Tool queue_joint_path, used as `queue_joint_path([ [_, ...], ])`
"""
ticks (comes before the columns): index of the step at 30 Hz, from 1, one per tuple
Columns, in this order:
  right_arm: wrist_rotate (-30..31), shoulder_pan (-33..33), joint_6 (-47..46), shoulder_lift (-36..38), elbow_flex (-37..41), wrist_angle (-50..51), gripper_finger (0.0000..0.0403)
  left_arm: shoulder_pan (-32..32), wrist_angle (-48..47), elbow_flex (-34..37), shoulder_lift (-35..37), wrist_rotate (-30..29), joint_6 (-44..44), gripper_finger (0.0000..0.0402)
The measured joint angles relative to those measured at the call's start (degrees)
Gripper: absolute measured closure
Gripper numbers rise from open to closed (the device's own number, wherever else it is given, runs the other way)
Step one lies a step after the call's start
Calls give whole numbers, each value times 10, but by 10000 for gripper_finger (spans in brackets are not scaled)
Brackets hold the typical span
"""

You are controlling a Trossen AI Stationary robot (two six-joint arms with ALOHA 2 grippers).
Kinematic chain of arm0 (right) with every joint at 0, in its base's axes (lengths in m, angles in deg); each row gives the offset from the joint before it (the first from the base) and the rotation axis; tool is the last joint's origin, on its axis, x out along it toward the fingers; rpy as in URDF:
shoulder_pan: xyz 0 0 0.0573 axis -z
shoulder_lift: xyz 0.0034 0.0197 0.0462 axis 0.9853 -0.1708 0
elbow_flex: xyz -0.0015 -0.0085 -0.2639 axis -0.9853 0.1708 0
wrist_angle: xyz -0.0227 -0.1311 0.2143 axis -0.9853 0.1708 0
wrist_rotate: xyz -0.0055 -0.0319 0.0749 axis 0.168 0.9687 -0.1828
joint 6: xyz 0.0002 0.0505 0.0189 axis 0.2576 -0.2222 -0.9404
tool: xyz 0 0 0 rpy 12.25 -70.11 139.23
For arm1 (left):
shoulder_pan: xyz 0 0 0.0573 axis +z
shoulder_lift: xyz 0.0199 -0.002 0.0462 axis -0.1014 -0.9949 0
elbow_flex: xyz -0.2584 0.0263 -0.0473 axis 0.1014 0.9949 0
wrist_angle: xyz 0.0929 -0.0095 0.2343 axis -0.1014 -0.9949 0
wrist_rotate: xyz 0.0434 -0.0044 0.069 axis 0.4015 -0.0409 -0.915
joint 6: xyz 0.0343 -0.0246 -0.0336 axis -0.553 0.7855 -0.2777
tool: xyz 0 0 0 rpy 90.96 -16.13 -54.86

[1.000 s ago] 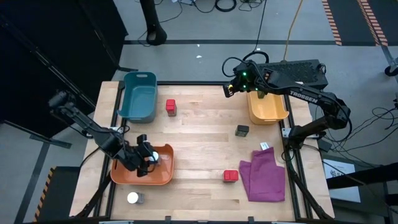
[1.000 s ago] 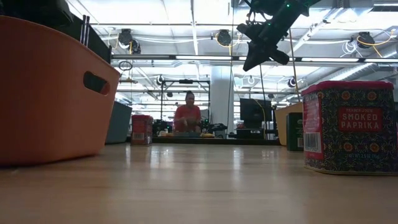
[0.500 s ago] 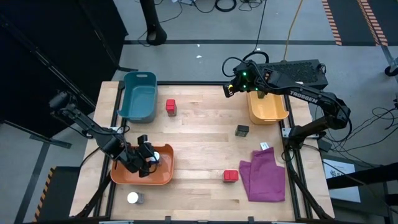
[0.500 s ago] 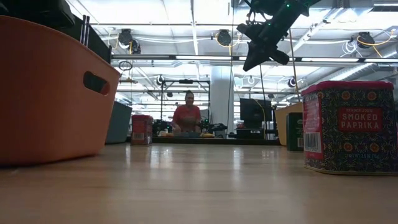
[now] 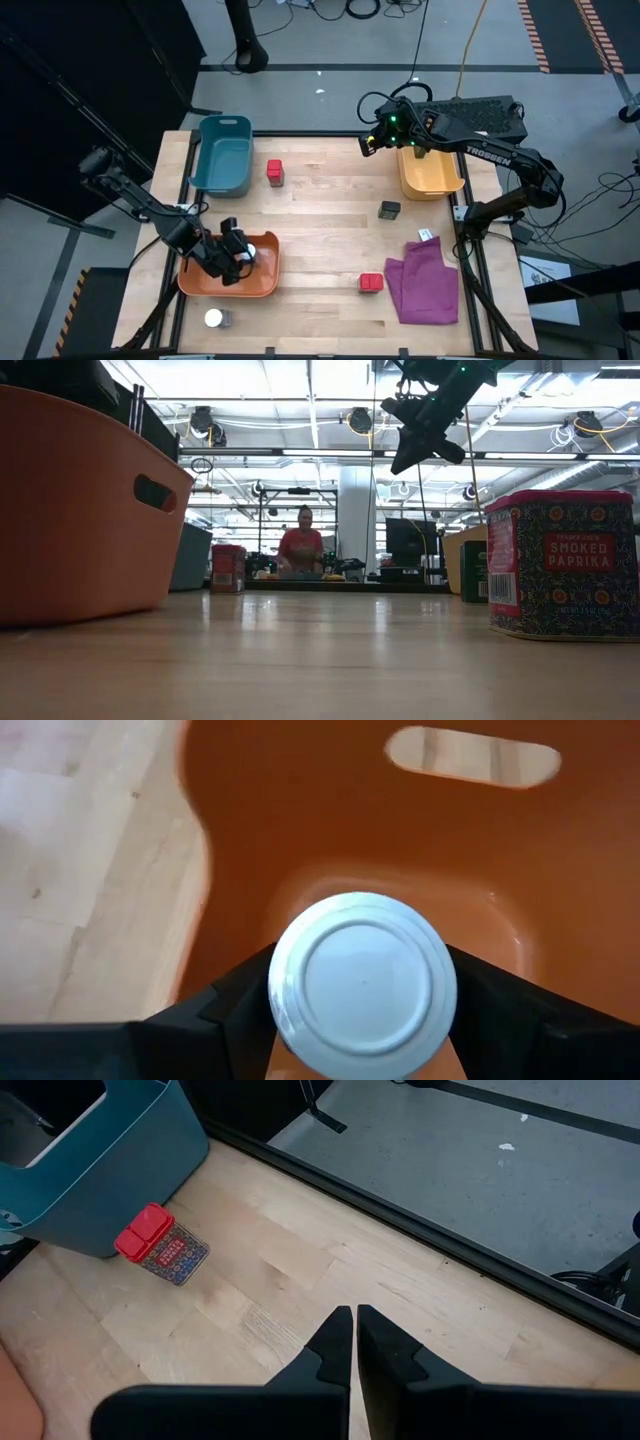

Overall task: Sort spices by type
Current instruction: Put the top white seasoning bottle into the orange bin, then put the top red seasoning can into the blue bin

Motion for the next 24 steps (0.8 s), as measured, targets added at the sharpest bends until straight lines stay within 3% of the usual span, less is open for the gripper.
queue_joint_path([
  [24, 0, 0, 2, 0, 0, 0, 403, 1, -24, -28, 13, 2, -12, 153],
])
